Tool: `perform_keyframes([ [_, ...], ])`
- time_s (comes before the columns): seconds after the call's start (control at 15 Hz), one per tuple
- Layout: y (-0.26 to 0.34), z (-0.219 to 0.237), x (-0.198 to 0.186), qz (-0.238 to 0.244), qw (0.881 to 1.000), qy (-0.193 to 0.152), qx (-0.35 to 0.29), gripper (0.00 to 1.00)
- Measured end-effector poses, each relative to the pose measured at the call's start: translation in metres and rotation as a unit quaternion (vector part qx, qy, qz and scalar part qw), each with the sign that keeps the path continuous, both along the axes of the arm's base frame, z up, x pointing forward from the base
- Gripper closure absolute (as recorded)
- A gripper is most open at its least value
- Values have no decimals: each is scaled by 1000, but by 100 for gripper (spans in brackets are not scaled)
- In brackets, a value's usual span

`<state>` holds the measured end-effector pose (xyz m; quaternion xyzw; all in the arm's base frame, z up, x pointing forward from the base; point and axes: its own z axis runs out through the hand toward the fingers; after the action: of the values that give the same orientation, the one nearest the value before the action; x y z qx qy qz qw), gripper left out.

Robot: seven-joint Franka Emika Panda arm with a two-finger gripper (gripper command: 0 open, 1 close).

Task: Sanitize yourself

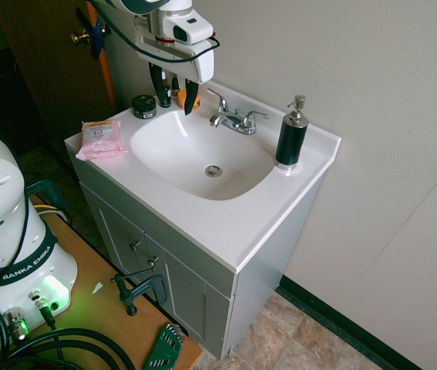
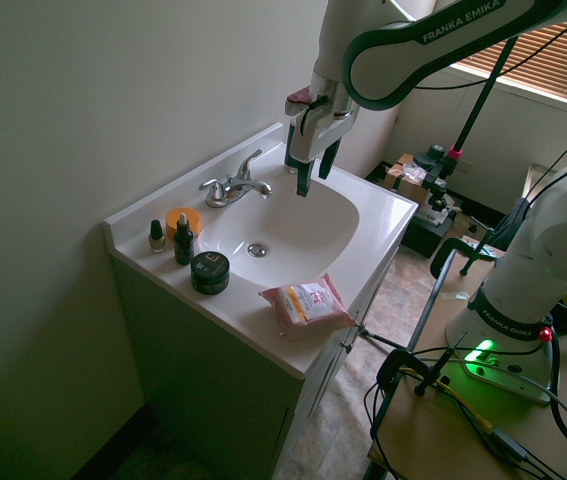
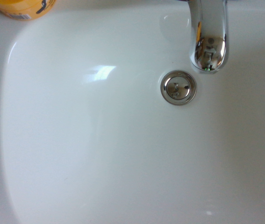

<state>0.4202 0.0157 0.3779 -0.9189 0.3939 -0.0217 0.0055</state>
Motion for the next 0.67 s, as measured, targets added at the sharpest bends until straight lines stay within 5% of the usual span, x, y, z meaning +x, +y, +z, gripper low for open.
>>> perform_keyframes([
  [0.47,-36,25,44,-52,998,-31,17,0],
  [0.53,-53,40,61,-69,996,-43,20,100],
  [0.67,-87,65,95,-100,993,-58,25,100],
])
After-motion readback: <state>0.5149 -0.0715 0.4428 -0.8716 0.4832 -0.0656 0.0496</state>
